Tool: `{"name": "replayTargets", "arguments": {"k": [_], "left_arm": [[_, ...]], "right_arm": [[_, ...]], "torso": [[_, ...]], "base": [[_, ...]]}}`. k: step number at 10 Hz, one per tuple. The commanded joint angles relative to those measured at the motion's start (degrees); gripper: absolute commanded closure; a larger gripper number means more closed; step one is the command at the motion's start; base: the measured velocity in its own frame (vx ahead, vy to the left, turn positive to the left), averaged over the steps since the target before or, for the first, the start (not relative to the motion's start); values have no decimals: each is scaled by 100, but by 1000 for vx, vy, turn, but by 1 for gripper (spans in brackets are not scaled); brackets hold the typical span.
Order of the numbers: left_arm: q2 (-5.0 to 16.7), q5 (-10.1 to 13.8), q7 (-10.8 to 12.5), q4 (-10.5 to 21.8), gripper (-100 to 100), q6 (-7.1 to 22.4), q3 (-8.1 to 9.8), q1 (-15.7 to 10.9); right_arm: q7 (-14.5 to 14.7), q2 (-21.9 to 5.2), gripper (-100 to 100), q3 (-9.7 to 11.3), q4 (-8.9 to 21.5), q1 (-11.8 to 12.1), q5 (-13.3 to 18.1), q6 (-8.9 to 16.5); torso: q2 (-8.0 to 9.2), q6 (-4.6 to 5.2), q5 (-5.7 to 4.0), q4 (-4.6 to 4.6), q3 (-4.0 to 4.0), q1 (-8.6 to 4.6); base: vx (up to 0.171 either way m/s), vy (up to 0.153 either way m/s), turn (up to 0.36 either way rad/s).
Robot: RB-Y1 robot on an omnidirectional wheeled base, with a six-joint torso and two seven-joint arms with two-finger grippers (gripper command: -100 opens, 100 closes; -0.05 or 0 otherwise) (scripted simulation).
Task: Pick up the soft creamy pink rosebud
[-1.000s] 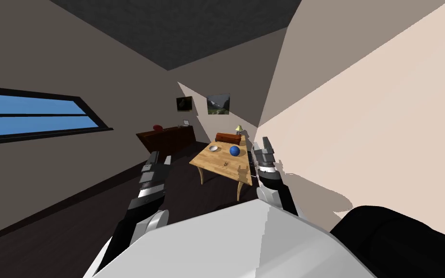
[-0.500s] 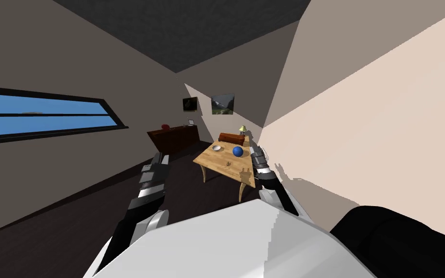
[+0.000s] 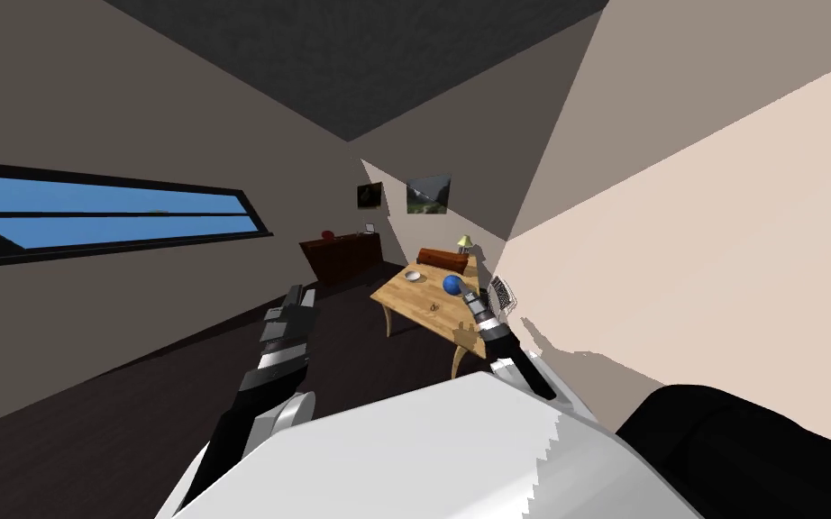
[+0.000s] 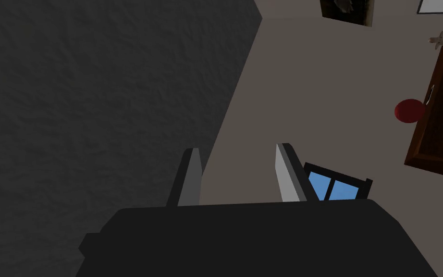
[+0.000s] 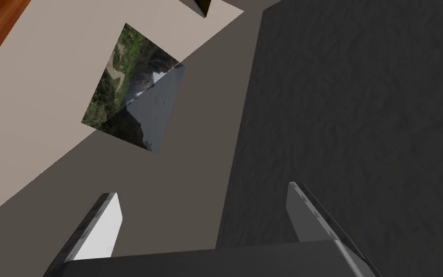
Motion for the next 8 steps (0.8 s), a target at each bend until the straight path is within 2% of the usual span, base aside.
{"name": "replayTargets", "arguments": {"k": [1,2,3,4,5,6,7,8], "left_arm": [[0,0,0,0,0,0,0,0],[0,0,0,0,0,0,0,0],[0,0,0,0,0,0,1,1],[0,0,0,0,0,0,0,0],[0,0,0,0,0,0,0,0],[0,0,0,0,0,0,1,1],[0,0,0,0,0,0,1,1],[0,0,0,0,0,0,1,1]], "right_arm": [[190,-286,-100,51,156,83,243,286],[190,-297,-100,51,156,83,243,316],[313,-510,-100,71,320,144,397,485],[440,-696,-100,94,494,208,552,655],[440,-726,-100,94,494,208,552,655],[569,-943,-100,120,676,277,706,826],[569,-943,-100,120,676,277,706,826],[700,-1161,-100,149,866,348,859,994]], "torso": [[0,0,0,0,0,0],[-1,-1,0,0,-1,-2],[-1,5,0,0,0,-1],[0,1,0,0,0,1],[-1,-2,0,0,-1,-1],[-2,5,-1,0,-1,-3],[-2,2,-1,0,-1,-1],[-3,4,0,0,-1,-1]], "base": [[-5,-7,310],[-3,-14,92],[-2,-8,199],[-3,-10,437],[-4,-19,121],[-4,-11,164],[-3,-9,154],[-3,-8,289]]}}
